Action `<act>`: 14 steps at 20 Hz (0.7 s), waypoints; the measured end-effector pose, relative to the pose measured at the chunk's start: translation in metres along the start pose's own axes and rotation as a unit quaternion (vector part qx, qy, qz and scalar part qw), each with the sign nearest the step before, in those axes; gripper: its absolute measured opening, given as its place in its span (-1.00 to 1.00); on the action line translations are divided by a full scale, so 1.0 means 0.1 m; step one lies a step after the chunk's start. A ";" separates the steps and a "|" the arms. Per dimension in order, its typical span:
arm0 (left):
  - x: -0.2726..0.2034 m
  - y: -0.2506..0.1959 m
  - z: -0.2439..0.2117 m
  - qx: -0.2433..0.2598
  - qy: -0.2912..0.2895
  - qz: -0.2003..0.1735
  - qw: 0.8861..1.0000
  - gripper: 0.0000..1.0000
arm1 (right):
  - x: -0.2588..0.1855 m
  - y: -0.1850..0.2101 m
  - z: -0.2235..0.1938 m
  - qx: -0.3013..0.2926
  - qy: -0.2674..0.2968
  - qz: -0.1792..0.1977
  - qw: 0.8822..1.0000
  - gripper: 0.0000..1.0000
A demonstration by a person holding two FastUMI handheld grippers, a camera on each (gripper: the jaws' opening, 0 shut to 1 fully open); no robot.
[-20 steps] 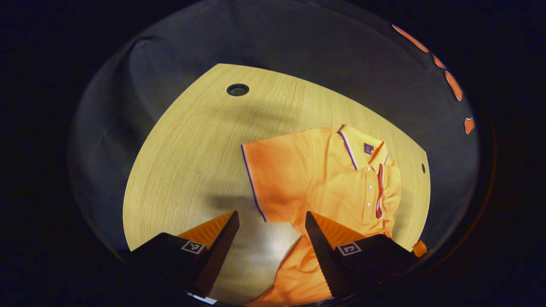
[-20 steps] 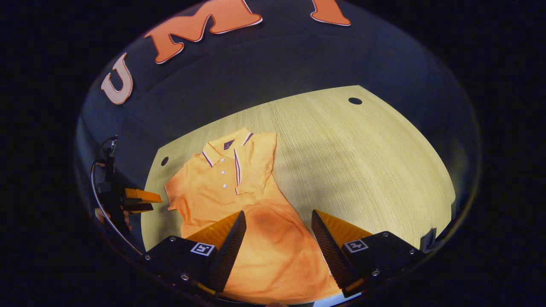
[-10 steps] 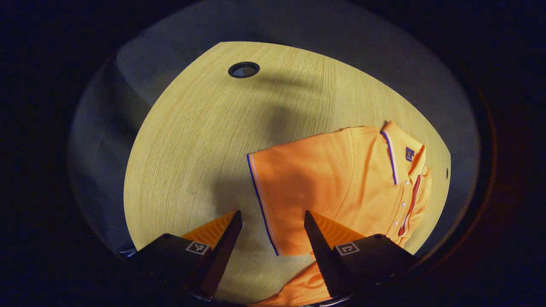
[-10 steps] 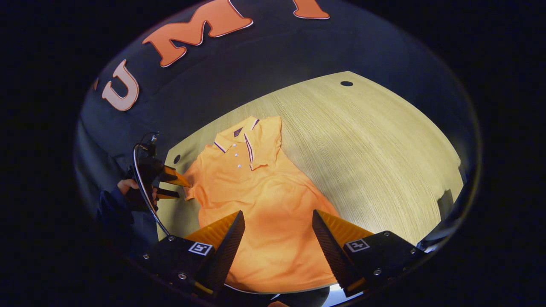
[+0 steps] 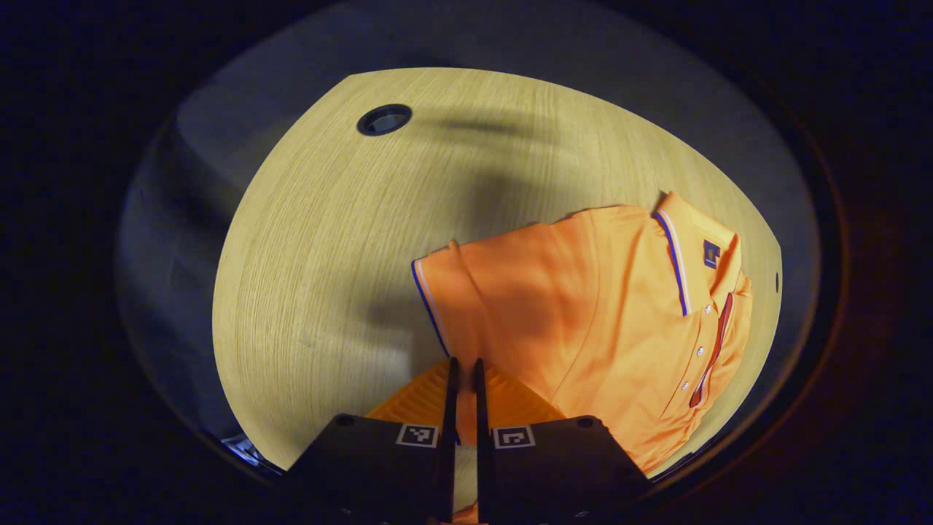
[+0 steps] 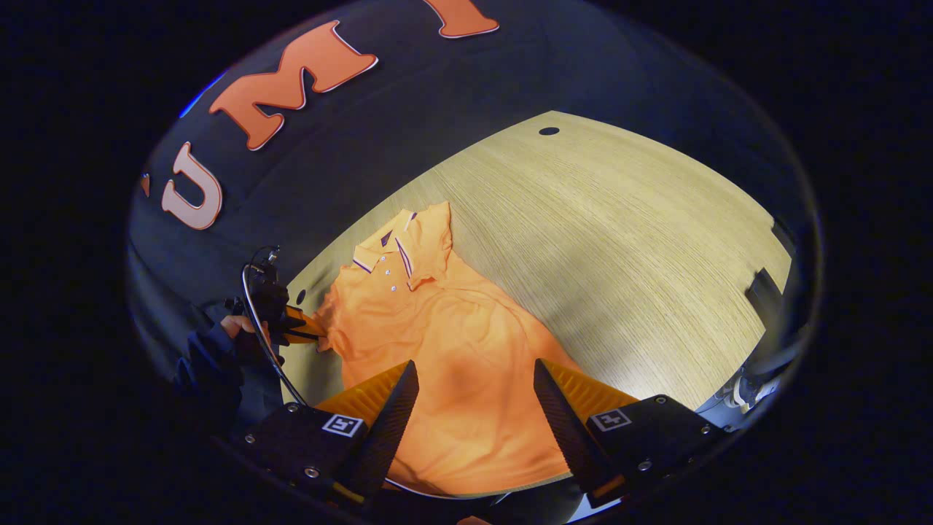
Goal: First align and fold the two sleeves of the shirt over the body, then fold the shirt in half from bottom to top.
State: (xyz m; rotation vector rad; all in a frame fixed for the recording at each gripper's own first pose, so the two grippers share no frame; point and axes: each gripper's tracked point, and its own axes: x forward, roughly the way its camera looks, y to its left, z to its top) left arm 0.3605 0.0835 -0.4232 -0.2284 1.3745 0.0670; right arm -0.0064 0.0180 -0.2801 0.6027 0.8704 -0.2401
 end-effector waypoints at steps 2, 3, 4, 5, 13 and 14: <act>-0.02 -0.11 0.01 0.011 -0.006 -0.021 1.000 -0.74 | -0.05 -0.08 -0.06 0.017 0.010 -0.005 1.000 0.94; -0.07 -0.16 0.02 0.018 -0.013 -0.032 0.999 -0.74 | -0.08 -0.11 -0.04 0.020 0.003 -0.005 1.000 0.94; -0.13 -0.22 0.05 0.022 -0.022 -0.040 0.999 -0.74 | -0.11 -0.18 -0.02 0.023 -0.004 -0.012 1.000 0.95; -0.20 -0.29 0.09 0.030 -0.034 -0.051 0.998 -0.74 | -0.14 -0.25 -0.03 0.026 -0.005 -0.018 0.999 0.94; -0.46 -1.01 0.22 0.147 -0.088 -0.085 0.982 -0.74 | -0.27 -0.37 -0.06 0.032 -0.006 -0.034 0.999 0.94; -0.47 -1.13 0.20 0.160 -0.089 -0.093 0.979 -0.75 | -0.29 -0.36 -0.07 0.031 -0.007 -0.034 0.999 0.94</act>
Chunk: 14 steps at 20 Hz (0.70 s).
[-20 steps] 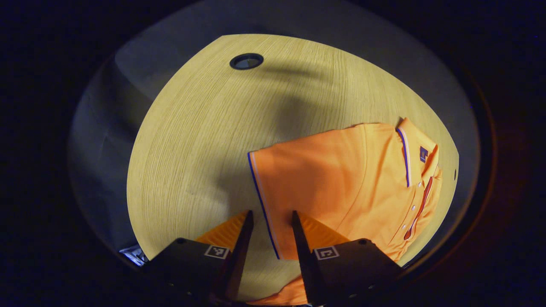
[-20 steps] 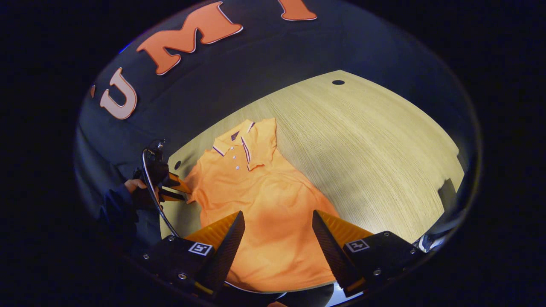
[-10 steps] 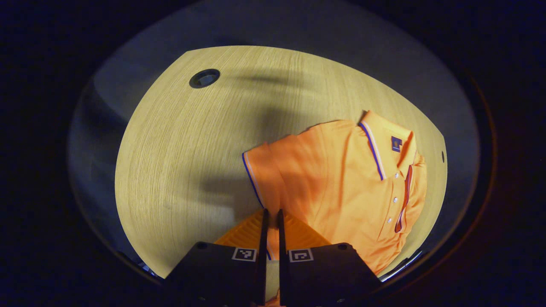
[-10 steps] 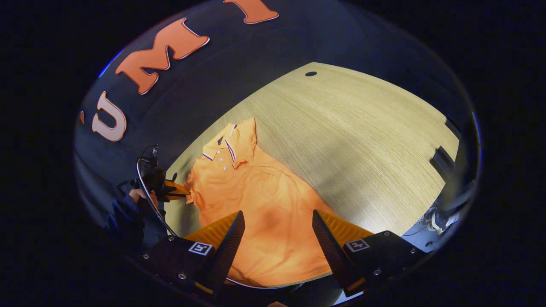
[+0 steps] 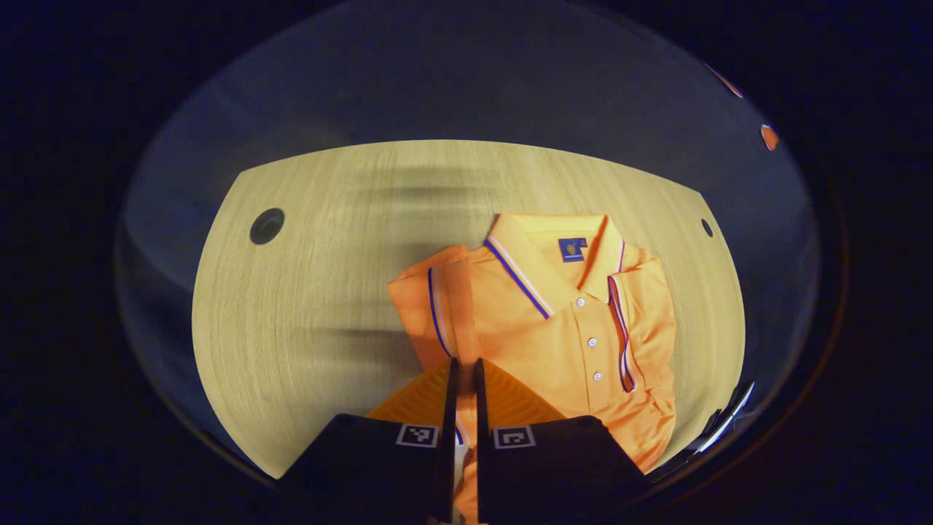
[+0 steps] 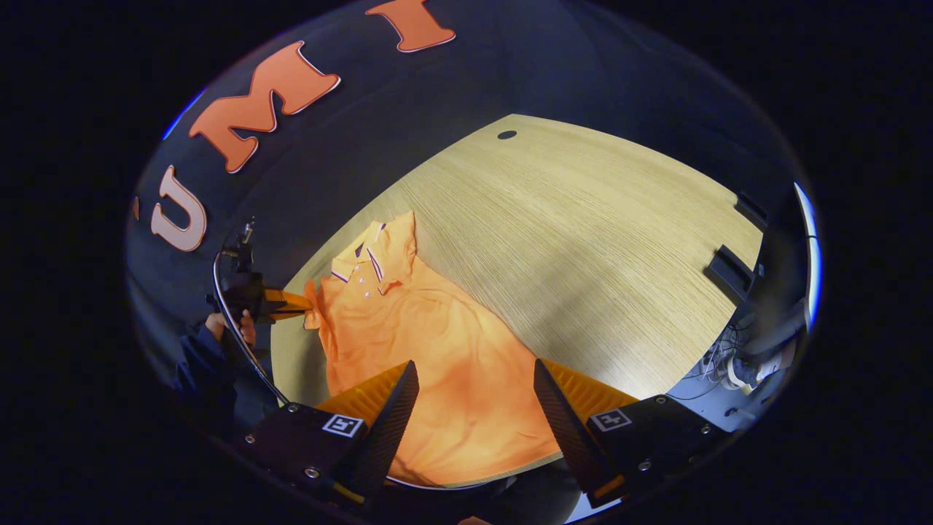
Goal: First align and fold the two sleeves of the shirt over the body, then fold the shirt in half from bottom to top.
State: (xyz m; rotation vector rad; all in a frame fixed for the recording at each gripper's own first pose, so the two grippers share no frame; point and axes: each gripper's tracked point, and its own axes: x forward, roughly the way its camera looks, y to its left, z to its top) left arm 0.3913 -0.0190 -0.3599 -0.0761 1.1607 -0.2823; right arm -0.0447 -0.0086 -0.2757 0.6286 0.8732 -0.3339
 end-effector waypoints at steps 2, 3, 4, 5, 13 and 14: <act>0.05 -0.23 0.02 0.023 0.001 -0.023 0.999 -0.74 | -0.03 -0.02 -0.03 -0.001 0.000 -0.002 1.000 0.94; 0.08 -0.35 0.01 0.032 0.003 -0.039 0.999 -0.74 | -0.05 -0.02 -0.05 -0.002 -0.002 -0.004 1.000 0.94; 0.13 -0.45 0.00 0.040 0.003 -0.049 0.998 -0.74 | -0.07 -0.05 -0.06 -0.002 -0.004 -0.009 1.000 0.94; 0.12 -0.50 -0.01 0.048 0.002 -0.052 0.997 -0.71 | -0.08 -0.07 -0.06 -0.001 -0.007 -0.012 1.000 0.94; 0.11 -0.55 -0.25 0.056 0.015 -0.052 0.997 0.34 | -0.20 -0.16 -0.19 0.004 -0.014 -0.028 0.999 0.94; 0.06 -0.51 -0.30 0.057 0.014 -0.042 0.997 0.51 | -0.21 -0.16 -0.21 0.001 -0.013 -0.027 1.000 0.94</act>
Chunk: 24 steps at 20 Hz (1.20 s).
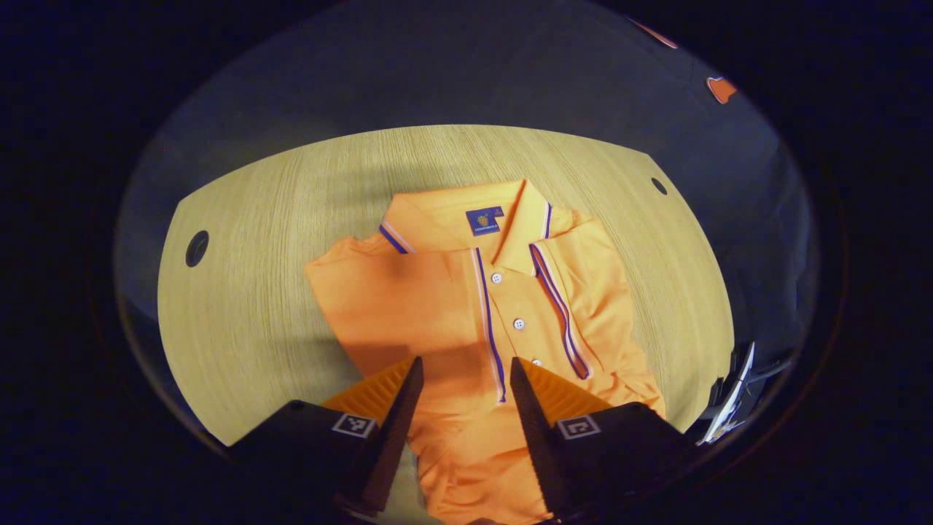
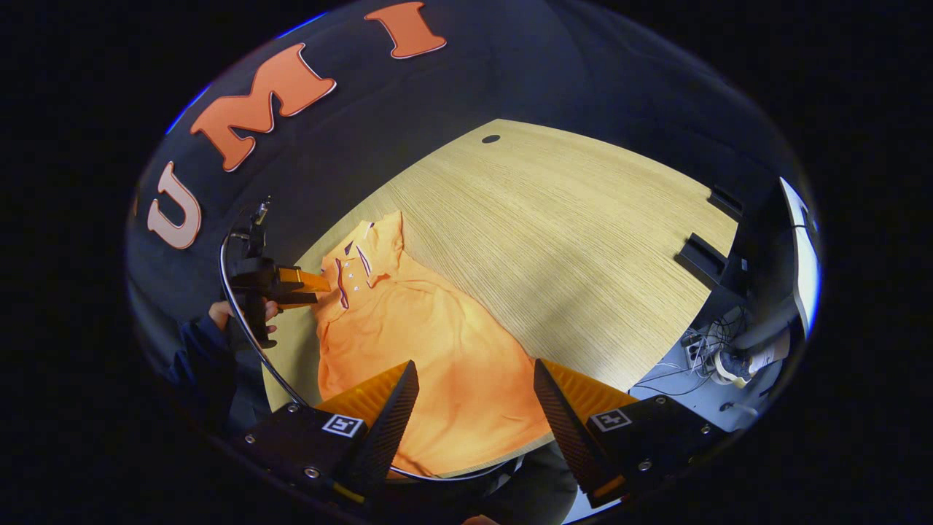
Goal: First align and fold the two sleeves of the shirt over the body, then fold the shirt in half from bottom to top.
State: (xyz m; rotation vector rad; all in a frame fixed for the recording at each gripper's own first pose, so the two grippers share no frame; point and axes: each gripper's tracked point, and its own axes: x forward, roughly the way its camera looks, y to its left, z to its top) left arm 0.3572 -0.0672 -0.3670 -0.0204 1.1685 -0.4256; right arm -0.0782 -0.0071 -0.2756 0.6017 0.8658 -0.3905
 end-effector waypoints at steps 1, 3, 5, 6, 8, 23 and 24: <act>-0.04 0.02 -0.04 0.000 -0.004 0.006 1.000 0.62 | 0.00 -0.01 -0.01 -0.005 0.001 0.000 1.000 0.94; -0.19 0.03 -0.16 -0.006 -0.010 0.010 1.000 0.79 | 0.01 -0.04 -0.01 -0.022 0.003 0.002 1.000 0.94; -0.37 0.03 -0.27 -0.013 -0.025 0.009 1.000 0.85 | 0.04 -0.06 -0.04 -0.044 0.017 0.011 0.999 0.97; -0.44 0.05 -0.31 -0.011 -0.040 0.015 0.999 0.95 | 0.05 -0.06 -0.03 -0.061 0.024 0.017 0.998 0.98; -0.66 0.09 -0.39 -0.002 -0.077 0.028 0.997 0.97 | 0.08 -0.09 0.03 -0.102 0.026 0.024 0.994 0.98; -1.33 -0.09 -2.31 -0.078 -0.060 0.055 0.994 0.98 | 0.49 -0.34 -0.28 -0.258 0.112 0.071 0.957 0.98; -1.32 -0.09 -2.44 -0.083 -0.052 0.061 0.993 0.98 | 0.51 -0.36 -0.32 -0.269 0.118 0.072 0.953 0.97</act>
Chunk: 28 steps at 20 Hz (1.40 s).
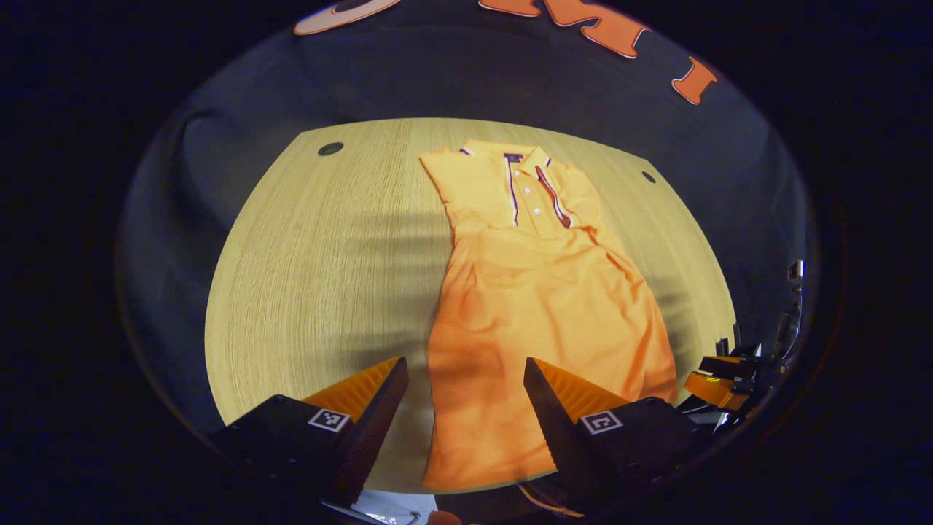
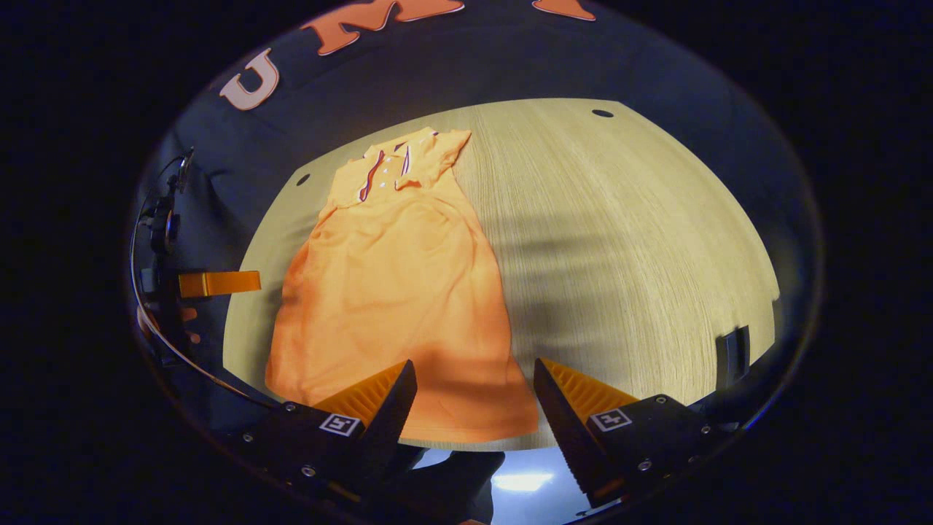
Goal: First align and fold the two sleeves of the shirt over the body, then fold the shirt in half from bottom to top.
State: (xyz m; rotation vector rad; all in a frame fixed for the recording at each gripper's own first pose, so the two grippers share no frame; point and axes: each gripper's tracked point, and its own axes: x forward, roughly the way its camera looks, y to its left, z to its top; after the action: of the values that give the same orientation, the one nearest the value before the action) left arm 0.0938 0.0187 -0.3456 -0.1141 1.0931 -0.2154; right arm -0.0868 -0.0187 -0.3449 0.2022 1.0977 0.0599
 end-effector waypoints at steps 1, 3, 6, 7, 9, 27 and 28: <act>0.00 0.02 -0.11 -0.005 0.006 0.006 1.000 0.98 | 0.03 -0.02 -0.06 -0.013 0.008 -0.002 1.000 0.97; 0.00 0.06 -0.33 -0.013 0.017 0.017 1.000 0.98 | 0.07 -0.04 -0.16 -0.035 0.022 -0.006 0.999 0.97; 0.00 0.07 -0.60 -0.009 0.026 0.029 0.999 0.98 | 0.12 -0.05 -0.30 -0.055 0.039 -0.007 0.998 0.97; -0.01 0.08 -0.67 -0.007 0.026 0.034 0.999 0.97 | 0.15 -0.05 -0.33 -0.062 0.043 -0.008 0.997 0.97; -0.03 0.09 -0.80 -0.006 0.027 0.041 0.999 0.98 | 0.17 -0.10 -0.39 -0.076 0.045 -0.016 0.996 0.97; 0.15 0.09 -1.41 0.037 -0.061 0.054 0.996 0.98 | 0.25 -0.24 -0.58 -0.107 -0.034 -0.055 0.992 0.82; 0.17 0.06 -1.39 0.041 -0.065 0.053 0.996 0.99 | 0.26 -0.24 -0.57 -0.100 -0.040 -0.057 0.992 0.77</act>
State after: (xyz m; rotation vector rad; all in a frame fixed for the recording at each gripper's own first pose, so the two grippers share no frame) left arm -0.0215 0.0229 -0.4252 0.0036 0.9561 -0.1562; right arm -0.1270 -0.0308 -0.3970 -0.0386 1.0136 0.0592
